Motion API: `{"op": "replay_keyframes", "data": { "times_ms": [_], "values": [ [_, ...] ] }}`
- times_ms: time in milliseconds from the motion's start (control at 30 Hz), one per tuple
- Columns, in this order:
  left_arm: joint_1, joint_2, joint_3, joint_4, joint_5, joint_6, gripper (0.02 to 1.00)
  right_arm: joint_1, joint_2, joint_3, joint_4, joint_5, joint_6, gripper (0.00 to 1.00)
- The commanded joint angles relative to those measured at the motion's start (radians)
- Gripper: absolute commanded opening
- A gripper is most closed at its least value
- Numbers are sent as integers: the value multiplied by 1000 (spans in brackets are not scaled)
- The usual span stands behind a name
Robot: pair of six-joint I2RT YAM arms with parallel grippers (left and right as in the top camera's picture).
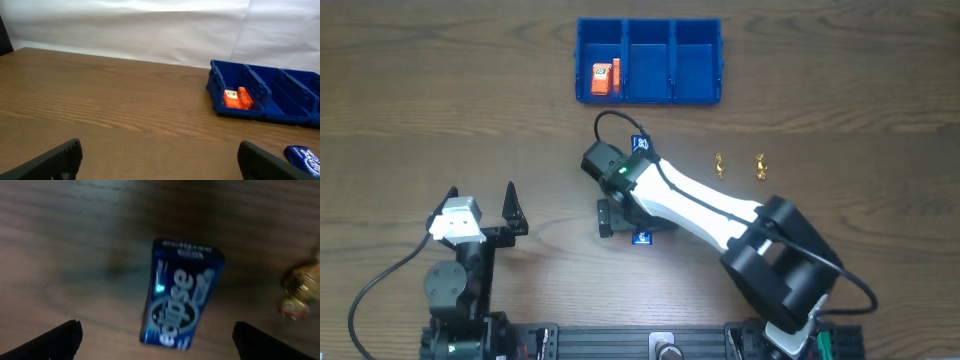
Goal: Sort Candies Into Trays
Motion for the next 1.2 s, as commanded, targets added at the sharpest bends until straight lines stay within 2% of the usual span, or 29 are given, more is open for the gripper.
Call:
{"op": "replay_keyframes", "data": {
  "times_ms": [33,167,233,533,667,700,833,900,933,1000,1133,1200],
  "values": [
    [4,-6,-15,-41,16,14,998,-12,53,-5,19,23,30,1000],
    [4,-6,-15,-41,16,14,998,-28,59,-5,24,23,37,991],
    [4,-6,-15,-41,16,14,998,-38,59,-5,24,22,45,941],
    [4,-6,-15,-41,16,14,998,-45,96,-6,23,24,50,844],
    [4,-6,-15,-41,16,14,998,-43,102,-6,30,25,53,687],
    [4,-6,-15,-41,16,14,996,-43,102,-6,30,25,57,575],
    [4,-6,-15,-41,16,14,998,-33,101,-6,32,26,72,360],
    [4,-6,-15,-41,16,14,996,-29,98,-6,35,26,72,338],
    [4,-6,-15,-41,16,14,998,-29,93,-5,35,26,72,290],
    [4,-6,-15,-41,16,14,998,-28,74,-2,35,35,71,277],
    [4,-6,-15,-41,16,14,998,-29,-30,99,-74,163,65,275],
    [4,-6,-15,-41,16,14,998,-58,-59,272,-203,237,10,275]
  ]
}}
